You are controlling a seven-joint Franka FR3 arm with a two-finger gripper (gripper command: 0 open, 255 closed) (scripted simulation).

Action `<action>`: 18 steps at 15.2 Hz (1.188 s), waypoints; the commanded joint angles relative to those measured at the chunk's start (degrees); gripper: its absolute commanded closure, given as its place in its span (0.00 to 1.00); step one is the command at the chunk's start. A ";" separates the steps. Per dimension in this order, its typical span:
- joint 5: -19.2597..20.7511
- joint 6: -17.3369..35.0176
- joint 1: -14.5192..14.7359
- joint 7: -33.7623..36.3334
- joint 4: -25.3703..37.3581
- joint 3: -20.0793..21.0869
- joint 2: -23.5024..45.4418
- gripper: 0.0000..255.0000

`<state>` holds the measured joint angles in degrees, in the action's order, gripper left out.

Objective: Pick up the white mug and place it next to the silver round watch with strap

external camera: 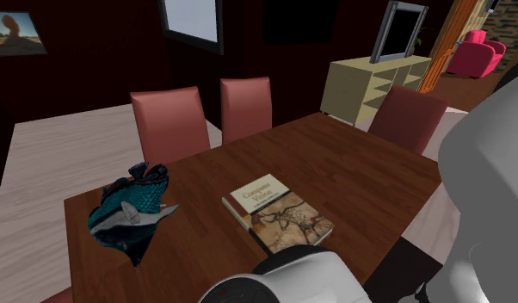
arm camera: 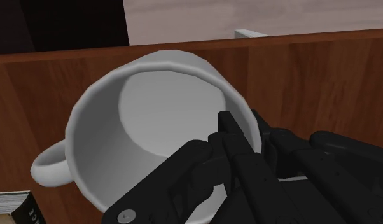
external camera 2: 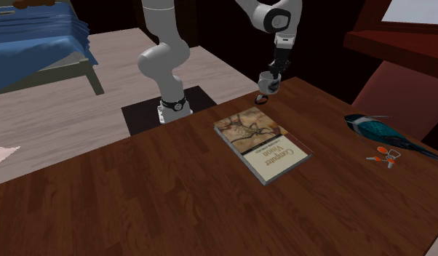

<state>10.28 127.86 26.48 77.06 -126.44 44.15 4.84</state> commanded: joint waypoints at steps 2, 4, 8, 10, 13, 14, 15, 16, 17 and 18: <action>0.00 0.01 0.00 0.00 0.00 0.00 0.00 0.00; 0.00 0.01 0.00 0.00 0.00 0.00 0.00 0.00; -2.71 -3.46 -0.29 -1.90 1.73 0.41 -2.69 0.00; -4.70 -6.67 -0.40 -3.31 3.56 0.53 -4.78 0.00; -4.70 -6.67 -0.35 -3.32 3.56 0.48 -4.78 0.00; -4.70 -6.67 -0.34 -3.31 3.56 0.48 -4.78 0.00; -4.70 -6.67 -0.34 -3.31 3.56 0.48 -4.78 0.00; -4.70 -6.67 -0.34 -3.31 3.56 0.48 -4.78 0.00; -4.70 -6.67 -0.34 -3.31 3.56 0.48 -4.78 0.00; -4.70 -6.67 -0.34 -3.31 3.56 0.48 -4.78 0.00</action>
